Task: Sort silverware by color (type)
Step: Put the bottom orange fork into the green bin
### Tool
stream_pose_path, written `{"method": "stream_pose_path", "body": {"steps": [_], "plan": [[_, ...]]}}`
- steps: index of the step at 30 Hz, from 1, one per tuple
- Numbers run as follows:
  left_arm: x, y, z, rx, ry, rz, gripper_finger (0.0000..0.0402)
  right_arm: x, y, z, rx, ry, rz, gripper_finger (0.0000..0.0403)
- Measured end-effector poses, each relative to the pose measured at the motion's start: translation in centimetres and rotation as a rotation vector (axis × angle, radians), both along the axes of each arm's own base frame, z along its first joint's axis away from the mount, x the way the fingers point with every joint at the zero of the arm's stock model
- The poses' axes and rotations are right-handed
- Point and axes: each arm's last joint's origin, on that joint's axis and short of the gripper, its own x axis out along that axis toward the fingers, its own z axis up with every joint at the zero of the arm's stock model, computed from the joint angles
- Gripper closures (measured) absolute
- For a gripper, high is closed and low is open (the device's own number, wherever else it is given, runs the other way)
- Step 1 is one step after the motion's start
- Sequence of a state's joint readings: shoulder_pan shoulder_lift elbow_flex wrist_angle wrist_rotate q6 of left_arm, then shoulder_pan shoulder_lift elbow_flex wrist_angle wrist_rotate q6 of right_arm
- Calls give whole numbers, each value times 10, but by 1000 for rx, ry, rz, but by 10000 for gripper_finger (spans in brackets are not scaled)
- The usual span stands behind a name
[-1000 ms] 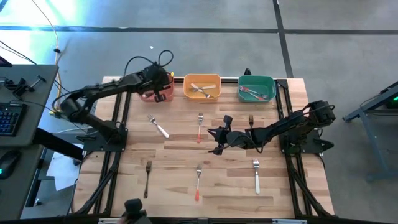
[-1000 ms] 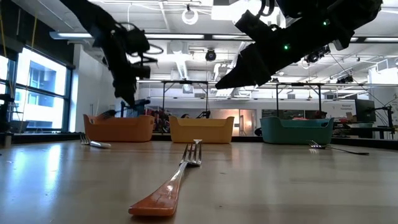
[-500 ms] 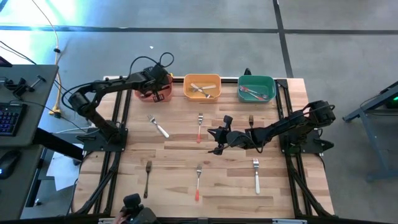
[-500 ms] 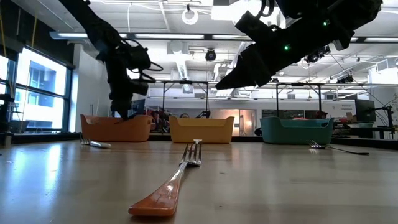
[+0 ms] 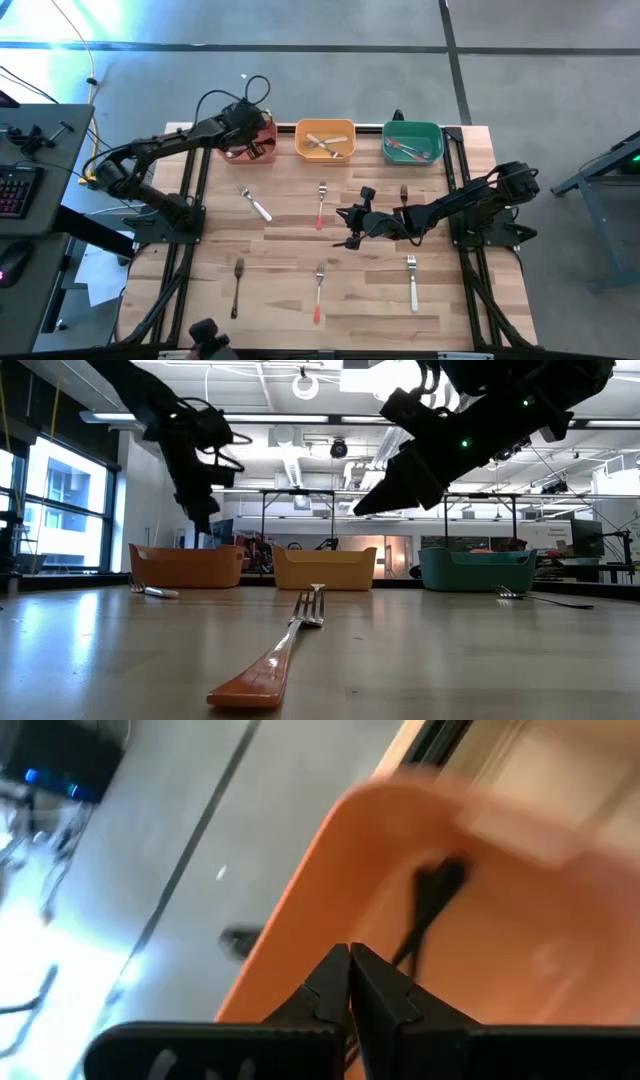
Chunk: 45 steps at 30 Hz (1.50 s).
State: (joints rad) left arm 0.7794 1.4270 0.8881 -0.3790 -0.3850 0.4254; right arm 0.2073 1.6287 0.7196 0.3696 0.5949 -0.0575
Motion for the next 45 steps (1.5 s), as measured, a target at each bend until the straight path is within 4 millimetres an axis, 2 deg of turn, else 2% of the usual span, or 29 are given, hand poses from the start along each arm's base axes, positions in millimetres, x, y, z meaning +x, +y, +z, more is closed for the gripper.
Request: {"method": "stream_pose_path", "body": {"steps": [5,10,16,19,21,26,32,38,45], "plan": [[-1,-33,-6,52,-232,-115,401,0,12,13,15,36,-8,403],[0,-79,-15,51,-519,-291,401,-3,39,30,-10,53,1,403],[-7,-137,-35,6,-783,-563,401,-8,67,42,156,152,53,403],[-13,-157,-47,-27,-869,-632,401,-9,74,47,261,136,17,397],[-17,-167,-54,-50,-907,-668,401,-8,77,49,304,144,51,385],[-22,-180,-63,-77,-915,-731,401,7,81,33,312,191,215,330],[-23,-183,-65,-83,-910,-741,401,48,92,4,288,362,464,275],[-23,-183,-65,-81,-907,-738,401,91,108,-15,197,599,632,270],[-23,-183,-66,-84,-900,-737,401,123,117,-23,93,758,746,270]]}}
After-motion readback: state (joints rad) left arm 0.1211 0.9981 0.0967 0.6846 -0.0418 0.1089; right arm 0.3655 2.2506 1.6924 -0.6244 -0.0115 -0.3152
